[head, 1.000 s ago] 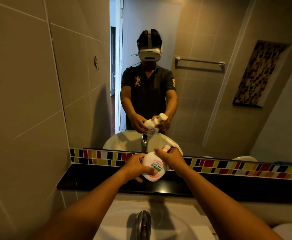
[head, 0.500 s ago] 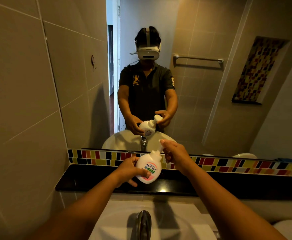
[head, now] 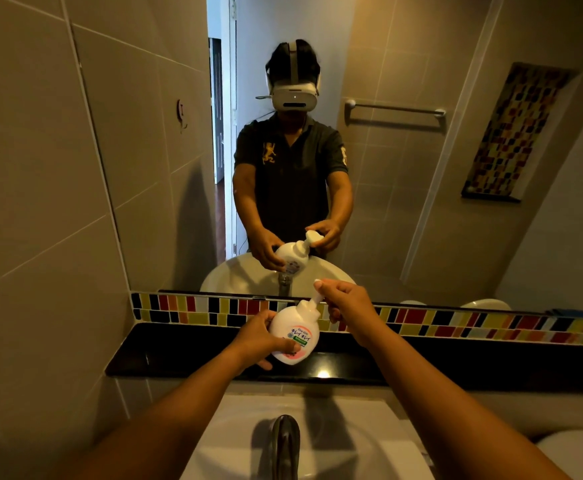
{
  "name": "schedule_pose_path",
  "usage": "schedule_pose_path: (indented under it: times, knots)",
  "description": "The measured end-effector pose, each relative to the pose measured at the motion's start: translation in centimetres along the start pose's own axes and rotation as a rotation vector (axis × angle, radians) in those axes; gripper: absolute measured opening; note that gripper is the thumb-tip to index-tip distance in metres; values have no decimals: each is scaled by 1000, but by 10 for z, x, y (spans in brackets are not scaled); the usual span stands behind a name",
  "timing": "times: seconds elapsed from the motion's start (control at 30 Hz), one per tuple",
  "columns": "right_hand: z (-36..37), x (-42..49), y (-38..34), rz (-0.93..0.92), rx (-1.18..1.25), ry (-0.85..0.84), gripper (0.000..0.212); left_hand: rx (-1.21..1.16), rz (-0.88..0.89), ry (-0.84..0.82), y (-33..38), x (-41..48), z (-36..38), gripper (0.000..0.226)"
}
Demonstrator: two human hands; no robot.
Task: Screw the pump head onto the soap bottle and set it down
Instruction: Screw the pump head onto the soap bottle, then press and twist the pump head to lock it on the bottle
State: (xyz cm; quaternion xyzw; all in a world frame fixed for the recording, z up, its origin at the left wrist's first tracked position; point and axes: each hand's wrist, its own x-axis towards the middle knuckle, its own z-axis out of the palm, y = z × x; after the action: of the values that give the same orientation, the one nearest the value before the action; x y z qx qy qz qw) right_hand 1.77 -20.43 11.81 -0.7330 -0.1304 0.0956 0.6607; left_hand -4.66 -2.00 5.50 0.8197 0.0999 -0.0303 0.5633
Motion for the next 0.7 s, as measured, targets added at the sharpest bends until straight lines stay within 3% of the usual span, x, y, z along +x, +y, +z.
schedule_pose_path:
  times: [0.2, 0.5, 0.7]
  knots:
    - [-1, 8, 9, 16, 21, 3, 23, -47, -19, -24, -6, 9, 4, 65]
    - [-10, 19, 54, 151, -32, -90, 52, -215, -78, -80, -15, 26, 3, 67]
    - [-14, 20, 84, 242, -43, -190, 58, -281, -122, -94, -23, 39, 9, 60]
